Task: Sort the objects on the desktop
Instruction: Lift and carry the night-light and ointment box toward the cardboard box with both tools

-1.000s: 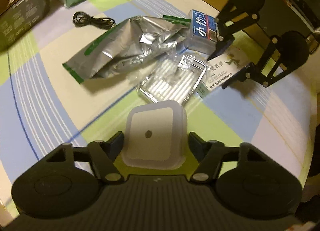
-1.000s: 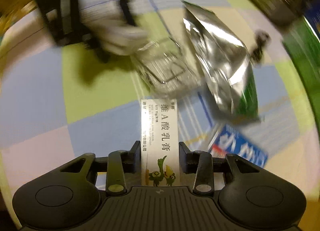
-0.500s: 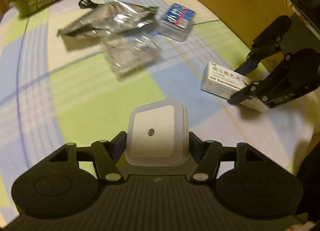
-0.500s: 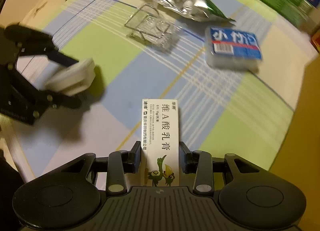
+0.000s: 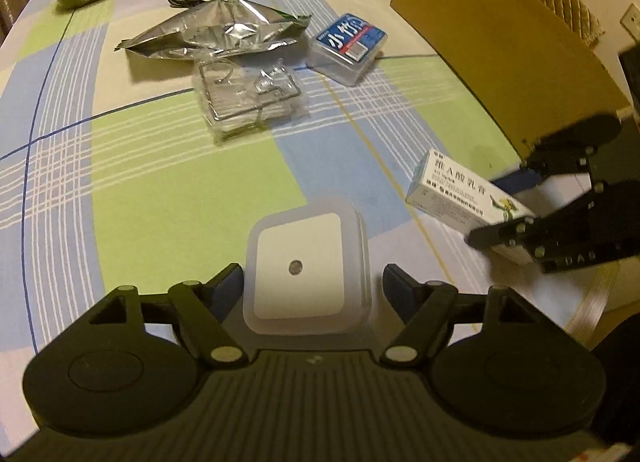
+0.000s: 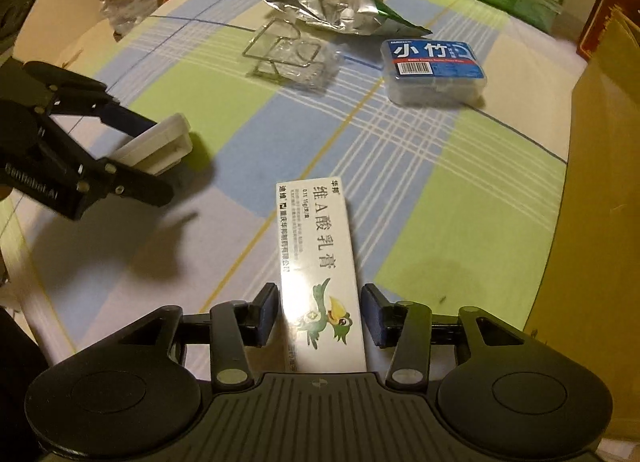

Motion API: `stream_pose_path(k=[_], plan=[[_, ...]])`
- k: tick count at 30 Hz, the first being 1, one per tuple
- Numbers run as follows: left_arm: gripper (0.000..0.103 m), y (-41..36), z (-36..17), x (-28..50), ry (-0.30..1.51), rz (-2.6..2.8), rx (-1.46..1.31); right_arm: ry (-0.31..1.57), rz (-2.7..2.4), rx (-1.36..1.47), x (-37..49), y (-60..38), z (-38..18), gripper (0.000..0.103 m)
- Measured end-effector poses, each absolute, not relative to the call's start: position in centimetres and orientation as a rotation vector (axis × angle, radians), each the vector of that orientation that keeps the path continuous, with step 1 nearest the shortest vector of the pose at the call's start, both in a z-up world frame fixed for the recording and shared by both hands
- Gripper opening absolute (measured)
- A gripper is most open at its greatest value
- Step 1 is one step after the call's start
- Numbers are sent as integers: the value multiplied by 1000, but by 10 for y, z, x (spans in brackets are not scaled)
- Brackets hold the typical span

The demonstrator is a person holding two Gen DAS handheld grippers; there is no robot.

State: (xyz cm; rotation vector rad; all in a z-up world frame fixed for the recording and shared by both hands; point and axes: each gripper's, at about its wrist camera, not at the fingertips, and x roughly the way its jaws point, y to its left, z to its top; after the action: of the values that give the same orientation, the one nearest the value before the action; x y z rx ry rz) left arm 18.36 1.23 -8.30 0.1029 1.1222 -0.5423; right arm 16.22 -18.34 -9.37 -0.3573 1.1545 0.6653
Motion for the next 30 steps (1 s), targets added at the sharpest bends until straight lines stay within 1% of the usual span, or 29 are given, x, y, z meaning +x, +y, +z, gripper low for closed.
stream_pose_path(k=[4,5,6,7,9,18,30], plan=[[71,12,-84,188,1133,-542,77,1140,661,-382,161,-180,-95,42],[69,11,-85,189,1136,-542,79,1139,658,-379,161,-180,-95,41],[69,10,-85,189,1138,-539,81,1136,656,-376,161,-180,-94,37],[68,10,-85,190,1140,-535,81,1134,654,-376,162,-180,-94,36],[61,10,-86,190,1147,-531,78,1133,654,-376,161,-180,-94,36],[60,3,-79,176,1120,-470,63,1094,610,-305,155,-186,-82,35],[60,-23,-31,141,1030,-408,5,984,584,-229,130,-204,-19,35]])
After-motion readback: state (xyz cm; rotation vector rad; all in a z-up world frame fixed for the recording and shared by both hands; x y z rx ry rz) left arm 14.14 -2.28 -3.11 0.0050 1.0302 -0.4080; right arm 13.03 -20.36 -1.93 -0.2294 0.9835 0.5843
